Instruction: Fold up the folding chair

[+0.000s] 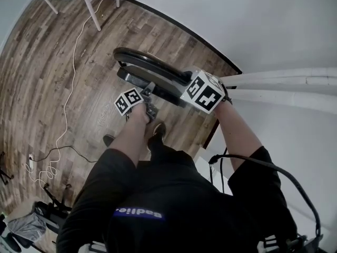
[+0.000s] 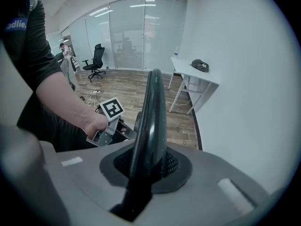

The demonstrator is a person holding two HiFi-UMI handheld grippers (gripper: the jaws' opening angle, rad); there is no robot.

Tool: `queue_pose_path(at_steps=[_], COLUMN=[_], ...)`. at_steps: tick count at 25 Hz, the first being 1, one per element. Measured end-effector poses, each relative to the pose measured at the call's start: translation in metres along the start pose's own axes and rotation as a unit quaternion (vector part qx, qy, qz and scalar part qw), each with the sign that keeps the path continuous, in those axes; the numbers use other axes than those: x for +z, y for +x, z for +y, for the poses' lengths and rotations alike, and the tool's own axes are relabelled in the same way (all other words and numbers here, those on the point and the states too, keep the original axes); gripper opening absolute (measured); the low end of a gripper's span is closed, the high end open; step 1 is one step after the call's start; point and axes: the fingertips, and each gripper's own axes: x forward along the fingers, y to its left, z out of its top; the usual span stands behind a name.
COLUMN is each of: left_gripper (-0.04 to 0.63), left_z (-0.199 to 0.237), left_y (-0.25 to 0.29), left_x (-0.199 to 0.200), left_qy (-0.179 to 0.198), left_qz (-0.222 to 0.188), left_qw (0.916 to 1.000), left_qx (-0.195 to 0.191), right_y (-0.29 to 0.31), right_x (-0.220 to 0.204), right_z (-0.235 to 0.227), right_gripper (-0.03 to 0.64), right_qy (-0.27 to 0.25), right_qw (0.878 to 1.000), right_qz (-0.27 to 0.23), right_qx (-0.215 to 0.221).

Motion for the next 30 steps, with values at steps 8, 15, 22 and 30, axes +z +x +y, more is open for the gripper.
queue_pose_path(at_steps=[8, 15, 22, 30], left_gripper=[0.204, 0.204, 0.202, 0.084], left_z=[-0.025, -0.069, -0.126, -0.136], left_y=[-0.037, -0.111, -0.209, -0.340], left_x=[-0.031, -0.038, -0.031, -0.008], left_qy=[0.046, 0.090, 0.252, 0.443], left_qz=[0.049, 0.062, 0.028, -0.111], left_qw=[0.9972, 0.9910, 0.9633, 0.8896], left_qx=[-0.033, -0.077, -0.089, 0.015], right_y=[0.000, -0.002, -0.005, -0.008], right_x=[-0.003, -0.001, -0.003, -0.003], right_z=[-0.015, -0.018, -0.018, -0.018], right_gripper=[0.049, 0.051, 0.051, 0.054], right_qy=[0.008, 0.006, 0.006, 0.004], right_qw=[1.000, 1.000, 1.000, 1.000], right_qz=[0.000, -0.004, -0.001, 0.001], right_qx=[0.007, 0.005, 0.005, 0.001])
